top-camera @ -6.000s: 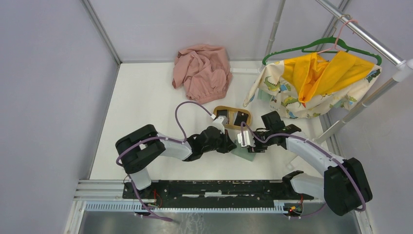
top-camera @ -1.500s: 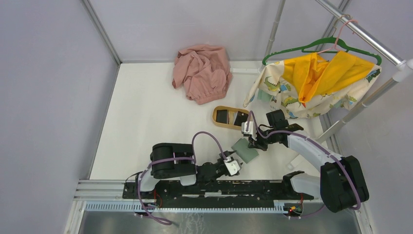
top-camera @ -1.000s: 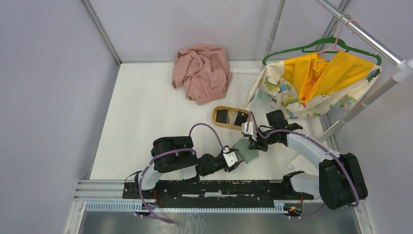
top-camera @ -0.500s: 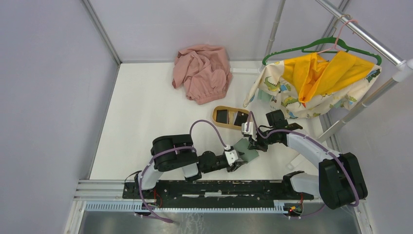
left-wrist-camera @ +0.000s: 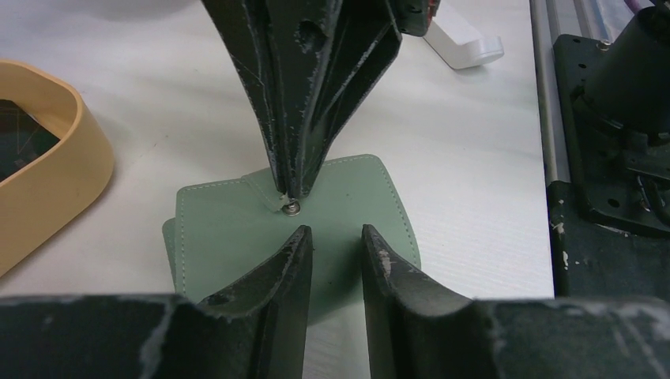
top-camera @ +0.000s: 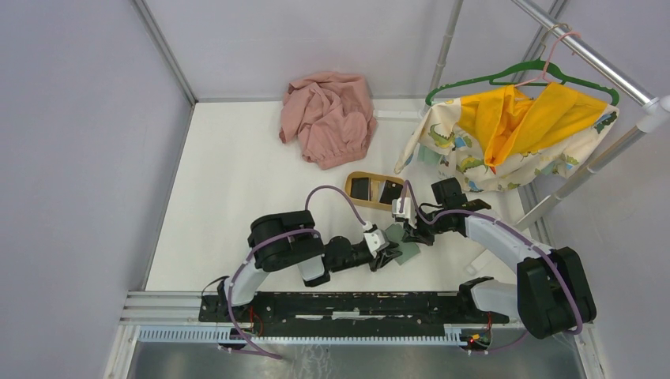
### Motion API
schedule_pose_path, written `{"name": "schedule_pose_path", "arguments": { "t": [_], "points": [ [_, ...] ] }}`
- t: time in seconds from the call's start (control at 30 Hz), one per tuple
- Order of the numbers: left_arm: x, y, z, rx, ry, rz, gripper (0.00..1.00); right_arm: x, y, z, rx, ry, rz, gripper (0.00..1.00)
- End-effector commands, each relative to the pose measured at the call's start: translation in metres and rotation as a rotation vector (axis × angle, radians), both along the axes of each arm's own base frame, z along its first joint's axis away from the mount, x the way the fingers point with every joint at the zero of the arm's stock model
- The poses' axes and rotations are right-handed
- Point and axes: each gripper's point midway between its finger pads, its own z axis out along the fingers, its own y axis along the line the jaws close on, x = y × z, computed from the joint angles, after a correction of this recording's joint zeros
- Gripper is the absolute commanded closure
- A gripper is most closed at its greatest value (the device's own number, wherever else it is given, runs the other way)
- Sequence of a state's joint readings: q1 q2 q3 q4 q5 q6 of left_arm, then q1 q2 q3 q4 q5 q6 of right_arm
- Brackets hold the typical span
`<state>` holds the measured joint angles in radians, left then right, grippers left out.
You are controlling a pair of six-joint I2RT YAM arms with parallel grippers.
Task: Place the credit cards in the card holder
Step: Close the card holder at the center of the board.
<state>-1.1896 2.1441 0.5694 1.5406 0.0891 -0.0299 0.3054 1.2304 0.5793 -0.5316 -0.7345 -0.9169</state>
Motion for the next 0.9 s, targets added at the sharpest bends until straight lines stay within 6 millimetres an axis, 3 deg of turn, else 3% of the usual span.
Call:
{"name": "schedule_pose_path", "arguments": {
  "t": [0.0, 0.47, 0.87],
  "points": [
    [0.005, -0.005, 0.018, -0.081, 0.030, 0.002, 0.65, 0.001, 0.011, 0.016, 0.064, -0.016, 0.029, 1.00],
    [0.006, -0.003, 0.007, -0.061, 0.071, -0.007, 0.70, -0.007, 0.013, 0.007, 0.027, -0.033, 0.074, 1.00],
    [0.010, 0.001, 0.008, -0.077, 0.097, -0.006, 0.74, -0.016, 0.001, -0.010, -0.068, -0.046, 0.124, 1.00]
  ]
}}
